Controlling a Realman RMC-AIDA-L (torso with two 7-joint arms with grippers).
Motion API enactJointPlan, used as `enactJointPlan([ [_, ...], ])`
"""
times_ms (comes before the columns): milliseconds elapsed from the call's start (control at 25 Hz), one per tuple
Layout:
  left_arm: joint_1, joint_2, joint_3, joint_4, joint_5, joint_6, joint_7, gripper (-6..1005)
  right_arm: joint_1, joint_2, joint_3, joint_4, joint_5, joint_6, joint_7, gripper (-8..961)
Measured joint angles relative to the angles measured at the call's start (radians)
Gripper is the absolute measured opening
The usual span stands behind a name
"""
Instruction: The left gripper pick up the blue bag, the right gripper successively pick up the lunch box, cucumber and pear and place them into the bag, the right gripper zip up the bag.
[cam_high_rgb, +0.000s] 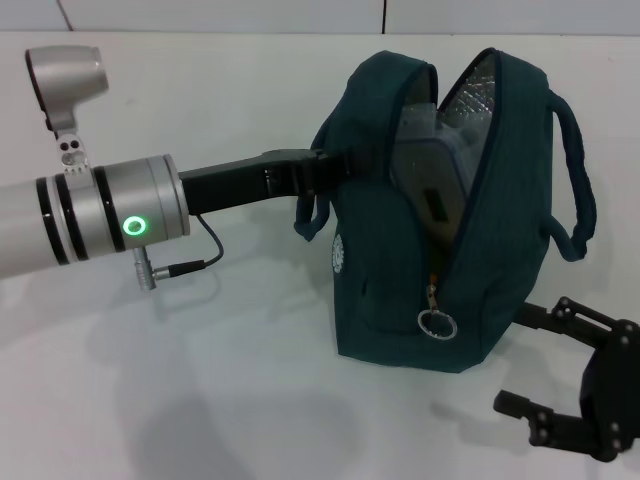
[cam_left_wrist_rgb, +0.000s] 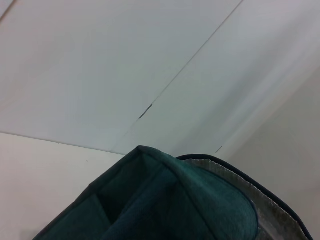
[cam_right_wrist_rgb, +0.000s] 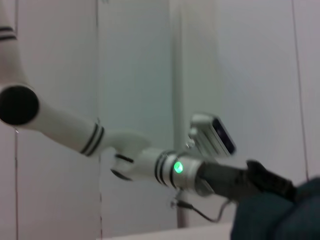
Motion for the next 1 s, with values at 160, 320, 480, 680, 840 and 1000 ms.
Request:
enactJointPlan([
  [160,0.000,0.000,0.000,0.000,0.000,0.000,0.000,91,0.015,0.004,-0.017,0.004,-0.001,0.055,0.053,802],
  [320,0.001,0.000,0.000,0.000,0.000,-0.001,0.000,91,0.028,0.009,-0.045,0.005,0.007,0.086,0.066,801],
  [480,0.001,-0.001,0.000,0.000,0.000,-0.001,0.000,92,0.046,0.011,-0.049,0.027,0.013,0.090,0.066,801],
  [680,-0.004,-0.002,0.000,-0.017,-0.002,-0.002,0.000,92,0.055,0.016,-0.051,0.050,0.060,0.103,0.063,775],
  [840,-0.005,-0.002,0.000,-0.020,-0.002,-0.002,0.000,93,0.065,0.018,-0.056,0.054,0.073,0.105,0.058,641],
  [1000,-0.005,-0.002,0.001,-0.021,-0.002,-0.001,0.000,93,0.069,0.018,-0.060,0.054,0.074,0.106,0.060,510],
])
